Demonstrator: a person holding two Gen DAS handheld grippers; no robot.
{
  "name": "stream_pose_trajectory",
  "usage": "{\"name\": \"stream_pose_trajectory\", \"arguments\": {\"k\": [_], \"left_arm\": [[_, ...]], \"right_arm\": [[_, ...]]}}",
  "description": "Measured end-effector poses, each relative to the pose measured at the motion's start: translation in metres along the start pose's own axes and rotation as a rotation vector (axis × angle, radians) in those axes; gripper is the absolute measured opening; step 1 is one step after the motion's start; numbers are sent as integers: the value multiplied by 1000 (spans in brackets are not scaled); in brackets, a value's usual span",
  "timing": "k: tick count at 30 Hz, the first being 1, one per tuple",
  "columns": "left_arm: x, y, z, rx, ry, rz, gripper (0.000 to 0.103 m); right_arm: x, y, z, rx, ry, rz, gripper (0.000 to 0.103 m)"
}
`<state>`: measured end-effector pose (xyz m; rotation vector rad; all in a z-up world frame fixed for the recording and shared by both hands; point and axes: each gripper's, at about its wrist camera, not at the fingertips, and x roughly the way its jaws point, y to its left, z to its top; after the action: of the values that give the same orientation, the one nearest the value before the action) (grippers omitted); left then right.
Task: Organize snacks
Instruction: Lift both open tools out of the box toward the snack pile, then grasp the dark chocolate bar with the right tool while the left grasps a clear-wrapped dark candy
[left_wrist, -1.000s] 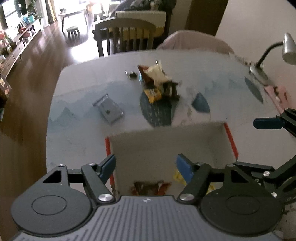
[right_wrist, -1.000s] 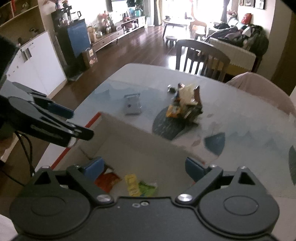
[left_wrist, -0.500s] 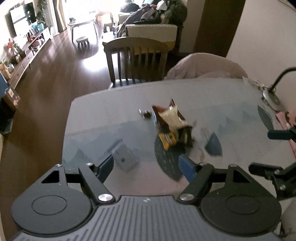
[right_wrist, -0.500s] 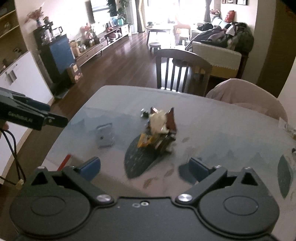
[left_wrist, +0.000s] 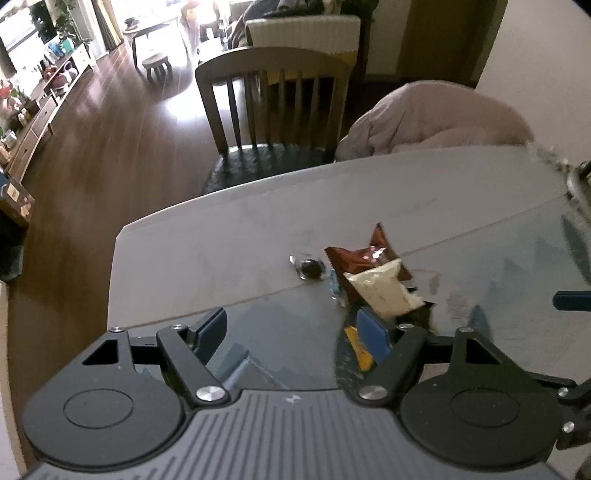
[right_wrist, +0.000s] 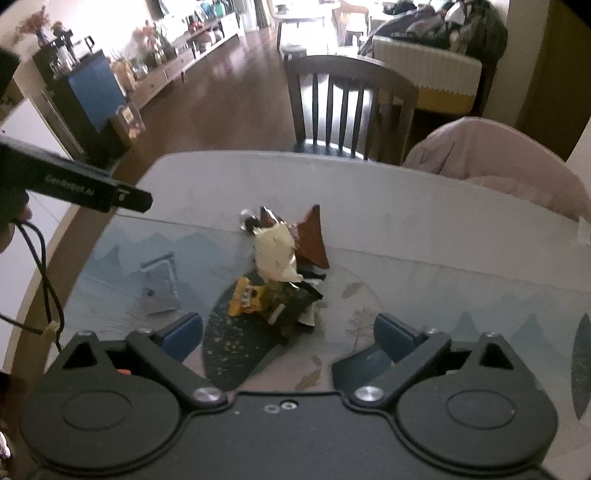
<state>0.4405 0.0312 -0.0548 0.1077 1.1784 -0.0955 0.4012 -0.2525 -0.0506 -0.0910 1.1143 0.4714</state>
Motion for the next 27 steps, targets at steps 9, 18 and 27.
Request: {"name": "stream_pose_trajectory", "arguments": {"k": [9, 18, 27], "left_arm": [[89, 10, 21, -76, 96, 10, 77], [150, 23, 27, -208, 150, 9, 77], [179, 15, 34, -255, 158, -8, 77]], "right_arm": [[64, -11, 5, 27, 85, 41, 86], [110, -15, 4, 60, 138, 67, 75], [126, -17, 2, 45, 158, 83, 65]]}}
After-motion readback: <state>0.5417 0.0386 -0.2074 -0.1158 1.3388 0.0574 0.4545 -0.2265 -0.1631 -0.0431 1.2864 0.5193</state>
